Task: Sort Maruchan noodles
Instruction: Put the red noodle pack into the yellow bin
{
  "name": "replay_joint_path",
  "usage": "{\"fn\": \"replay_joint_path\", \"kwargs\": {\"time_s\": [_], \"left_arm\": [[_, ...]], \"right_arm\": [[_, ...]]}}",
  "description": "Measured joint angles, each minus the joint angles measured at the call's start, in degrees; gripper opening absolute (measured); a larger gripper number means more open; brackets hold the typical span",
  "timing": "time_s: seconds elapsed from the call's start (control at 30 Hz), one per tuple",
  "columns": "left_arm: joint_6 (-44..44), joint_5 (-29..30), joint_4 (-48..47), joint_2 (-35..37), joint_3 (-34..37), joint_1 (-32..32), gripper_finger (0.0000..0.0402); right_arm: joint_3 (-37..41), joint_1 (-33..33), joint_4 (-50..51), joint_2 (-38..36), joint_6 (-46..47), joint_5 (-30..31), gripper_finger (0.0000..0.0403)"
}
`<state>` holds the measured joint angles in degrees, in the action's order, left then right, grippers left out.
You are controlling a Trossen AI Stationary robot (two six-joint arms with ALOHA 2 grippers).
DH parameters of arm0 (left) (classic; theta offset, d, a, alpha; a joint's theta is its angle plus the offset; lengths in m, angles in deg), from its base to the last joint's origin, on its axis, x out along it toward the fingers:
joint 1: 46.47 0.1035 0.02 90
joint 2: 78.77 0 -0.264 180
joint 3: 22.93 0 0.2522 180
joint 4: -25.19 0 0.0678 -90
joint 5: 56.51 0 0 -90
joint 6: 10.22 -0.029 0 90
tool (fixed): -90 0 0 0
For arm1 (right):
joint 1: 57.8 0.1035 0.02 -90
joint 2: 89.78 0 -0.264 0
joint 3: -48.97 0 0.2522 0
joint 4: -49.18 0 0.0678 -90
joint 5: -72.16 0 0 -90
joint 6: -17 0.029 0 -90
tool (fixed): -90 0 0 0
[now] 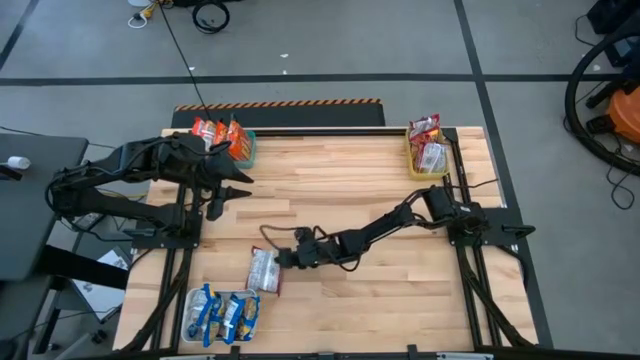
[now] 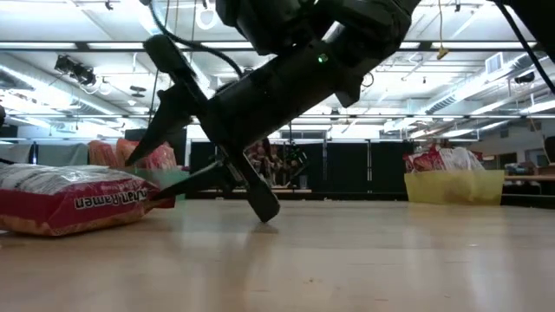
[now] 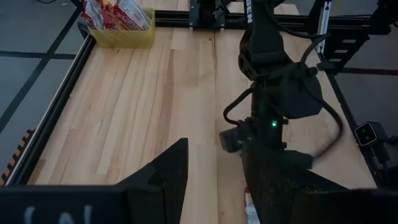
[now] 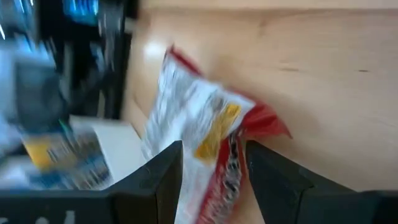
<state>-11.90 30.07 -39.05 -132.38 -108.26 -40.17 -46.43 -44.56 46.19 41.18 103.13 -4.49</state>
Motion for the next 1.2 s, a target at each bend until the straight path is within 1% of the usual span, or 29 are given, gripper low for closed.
{"fn": "replay_joint_path", "kwargs": {"time_s": [0.13, 0.23, 0.3, 0.4, 0.53, 0.67, 0.77, 0.83, 0.97, 1.1, 1.2], "left_arm": [[0.0, 0.0, 0.0, 0.0, 0.0, 0.0, 0.0156], [0.0, 0.0, 0.0, 0.0, 0.0, 0.0, 0.0156], [0.0, 0.0, 0.1, 0.0, 0.0, 0.0, 0.0156], [0.0, 0.0, 0.3, 0.0, 0.0, 0.0, 0.0156], [0.0, 0.0, 0.9, 0.0, 0.0, 0.0, 0.0156], [0.0, 0.0, 1.0, 0.0, 0.0, 0.0, 0.0156], [0.0, 0.0, 1.0, 0.0, 0.0, 0.0, 0.0156], [0.0, 0.0, 1.1, 0.0, 0.0, 0.0, 0.0156], [0.0, 0.0, 1.4, 0.0, 0.0, 0.0, 0.0156], [0.0, 0.0, 2.1, 0.0, 0.0, 0.0, 0.0156], [0.0, 0.0, 2.6, 0.0, 0.0, 0.0, 0.0156]], "right_arm": [[-2.4, -0.1, 5.4, 0.1, -13.5, -4.0, 0.0181], [-4.9, -0.1, 12.1, 0.0, -23.9, -4.3, 0.0181], [-6.2, 0.1, 14.5, -1.1, -33.5, -4.0, 0.0181], [-7.5, -0.2, 14.1, -3.2, -46.7, -4.4, 0.0181], [-7.3, -1.8, 14.2, -4.3, -59.0, -4.5, 0.0181], [-7.4, -3.5, 13.8, -4.4, -75.1, -7.1, 0.0181], [-7.3, -4.4, 14.7, -3.3, -84.1, -10.4, 0.0181], [-7.0, -5.1, 13.9, -2.2, -87.9, -12.5, 0.0180], [-7.0, -6.6, 17.1, -1.4, -88.9, -16.1, 0.0169], [-7.1, -7.6, 20.9, -0.5, -91.8, -20.9, 0.0144], [-7.1, -7.5, 21.9, 0.0, -95.9, -22.2, 0.0120]]}}
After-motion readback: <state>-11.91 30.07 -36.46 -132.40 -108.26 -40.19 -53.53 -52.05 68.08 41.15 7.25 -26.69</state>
